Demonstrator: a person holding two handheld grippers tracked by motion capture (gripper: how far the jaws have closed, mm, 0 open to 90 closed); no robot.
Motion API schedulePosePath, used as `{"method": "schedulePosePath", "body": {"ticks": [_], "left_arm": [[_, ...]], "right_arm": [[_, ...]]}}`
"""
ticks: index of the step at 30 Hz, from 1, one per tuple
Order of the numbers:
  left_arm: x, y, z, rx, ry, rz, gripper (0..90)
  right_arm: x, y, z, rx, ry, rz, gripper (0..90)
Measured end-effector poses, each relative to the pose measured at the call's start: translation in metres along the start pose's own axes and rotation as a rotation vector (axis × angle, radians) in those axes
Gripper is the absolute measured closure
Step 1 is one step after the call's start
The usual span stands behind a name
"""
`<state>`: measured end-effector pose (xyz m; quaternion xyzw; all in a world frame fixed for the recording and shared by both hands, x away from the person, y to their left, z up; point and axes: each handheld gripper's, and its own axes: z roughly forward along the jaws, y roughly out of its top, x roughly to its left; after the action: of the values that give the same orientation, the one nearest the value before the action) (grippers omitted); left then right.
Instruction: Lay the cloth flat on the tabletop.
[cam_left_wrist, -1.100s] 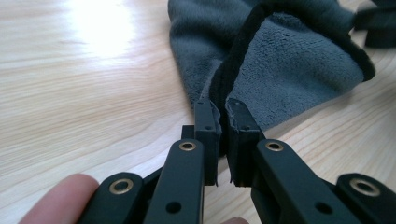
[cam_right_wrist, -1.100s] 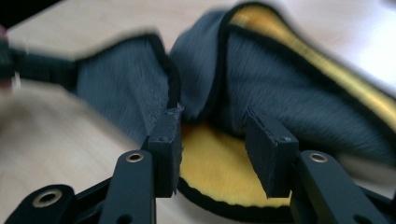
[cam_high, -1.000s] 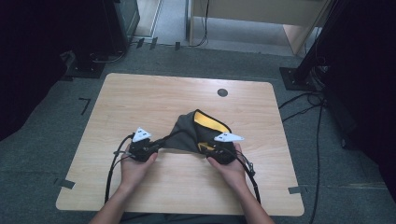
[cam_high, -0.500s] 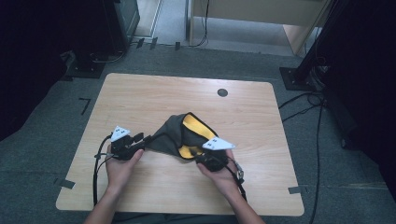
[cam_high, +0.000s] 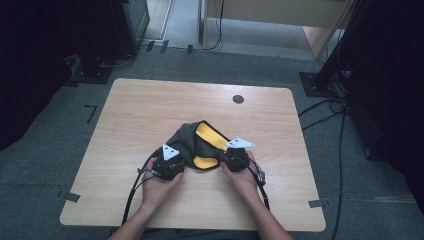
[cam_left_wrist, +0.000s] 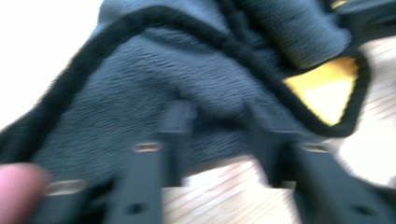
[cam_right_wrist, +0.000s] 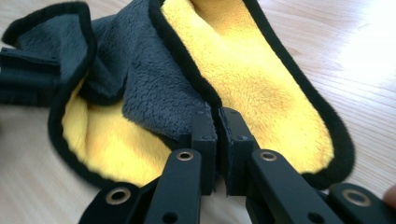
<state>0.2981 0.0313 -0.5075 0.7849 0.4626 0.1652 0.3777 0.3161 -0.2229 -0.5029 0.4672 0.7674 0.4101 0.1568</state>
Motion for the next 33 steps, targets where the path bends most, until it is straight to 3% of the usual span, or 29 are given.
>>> {"method": "schedulePosePath", "body": {"ticks": [3, 6, 8, 10, 15, 17, 18, 19, 20, 22, 24, 26, 28, 33], "left_arm": [[0.013, -0.002, -0.006, -0.010, -0.009, -0.020, 90.0], [0.024, -0.003, -0.018, -0.033, -0.016, -0.052, 90.0], [0.029, -0.001, -0.027, -0.082, -0.058, -0.095, 82.7], [0.027, 0.001, -0.030, -0.102, -0.067, -0.099, 74.3], [0.002, 0.008, -0.015, -0.067, -0.090, -0.143, 43.9], [-0.018, 0.013, -0.004, -0.023, -0.075, -0.206, 22.5], [-0.025, 0.014, -0.001, -0.002, -0.073, -0.216, 14.3], [-0.032, 0.016, 0.003, 0.019, -0.040, -0.207, 11.0], [-0.038, 0.017, 0.008, 0.034, 0.041, -0.168, 10.6], [-0.036, 0.016, 0.017, 0.046, 0.127, -0.156, 18.8], [-0.028, 0.012, 0.016, 0.014, 0.153, -0.129, 41.5], [-0.019, 0.008, 0.007, -0.037, 0.118, -0.118, 66.2], [-0.008, 0.003, -0.007, -0.072, 0.091, -0.101, 78.9], [0.018, -0.013, -0.032, -0.060, 0.063, -0.077, 84.6]], "right_arm": [[-0.006, -0.001, -0.015, 0.001, 0.005, -0.014, 86.7], [-0.013, -0.004, -0.034, -0.007, 0.011, -0.006, 87.1], [-0.016, -0.007, -0.046, -0.011, 0.011, -0.001, 87.1], [-0.018, -0.011, -0.060, -0.014, 0.002, -0.005, 87.1], [-0.031, -0.023, -0.085, -0.036, -0.049, 0.034, 87.1], [-0.032, -0.028, -0.089, -0.037, -0.048, 0.051, 87.0], [-0.031, -0.030, -0.090, -0.036, -0.045, 0.049, 86.9], [-0.031, -0.031, -0.090, -0.036, -0.043, 0.043, 86.9], [-0.030, -0.032, -0.090, -0.037, -0.041, 0.045, 86.9], [-0.030, -0.032, -0.090, -0.037, -0.043, 0.046, 86.9], [-0.031, -0.033, -0.091, -0.044, -0.050, 0.046, 86.9], [-0.034, -0.033, -0.094, -0.051, -0.060, 0.043, 86.9], [-0.037, -0.035, -0.099, -0.056, -0.069, 0.052, 87.0], [-0.038, -0.043, -0.112, -0.042, -0.063, 0.067, 87.0]]}}
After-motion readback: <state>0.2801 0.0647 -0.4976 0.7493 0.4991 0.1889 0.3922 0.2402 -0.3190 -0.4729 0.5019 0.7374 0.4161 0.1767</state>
